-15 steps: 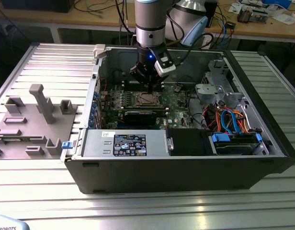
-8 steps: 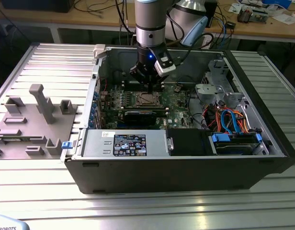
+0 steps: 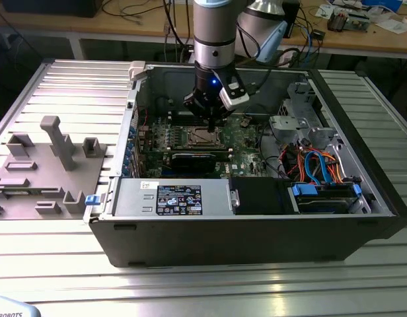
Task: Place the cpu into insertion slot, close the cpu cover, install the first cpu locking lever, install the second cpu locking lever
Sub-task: 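Install the second cpu locking lever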
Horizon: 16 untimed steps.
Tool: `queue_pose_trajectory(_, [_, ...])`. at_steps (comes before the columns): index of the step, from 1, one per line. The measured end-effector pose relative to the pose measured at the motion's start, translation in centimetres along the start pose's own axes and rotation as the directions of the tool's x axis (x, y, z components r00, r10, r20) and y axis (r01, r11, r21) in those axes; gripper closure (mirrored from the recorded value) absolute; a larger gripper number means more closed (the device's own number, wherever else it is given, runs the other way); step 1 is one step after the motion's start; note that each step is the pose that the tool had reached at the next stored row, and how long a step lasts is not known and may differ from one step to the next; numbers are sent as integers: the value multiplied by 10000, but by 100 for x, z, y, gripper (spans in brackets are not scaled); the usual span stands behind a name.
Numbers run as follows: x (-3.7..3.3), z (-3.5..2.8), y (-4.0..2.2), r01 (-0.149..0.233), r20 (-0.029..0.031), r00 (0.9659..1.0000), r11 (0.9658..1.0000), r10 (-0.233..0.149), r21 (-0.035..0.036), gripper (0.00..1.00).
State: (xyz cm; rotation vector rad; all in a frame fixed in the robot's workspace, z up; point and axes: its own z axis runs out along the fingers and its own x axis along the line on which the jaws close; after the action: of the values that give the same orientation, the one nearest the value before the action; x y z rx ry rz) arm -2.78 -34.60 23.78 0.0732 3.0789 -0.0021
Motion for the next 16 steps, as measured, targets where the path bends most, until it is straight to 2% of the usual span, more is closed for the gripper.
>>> queue_pose_trajectory(5, [-17,-100,-54,-8,-22,10000,9999,8,-117,89])
queue_pose_trajectory(7, [-21,-120,-89,-11,-23,10000,9999,11,-169,89])
queue_pose_trajectory(9, [-23,-123,-152,-16,-28,10000,9997,15,-232,89])
queue_pose_trajectory(10, [-25,-123,-203,-17,-30,10000,9996,16,-275,89])
queue_pose_trajectory(16, [1,-119,-419,-8,-37,10000,9991,7,-416,89])
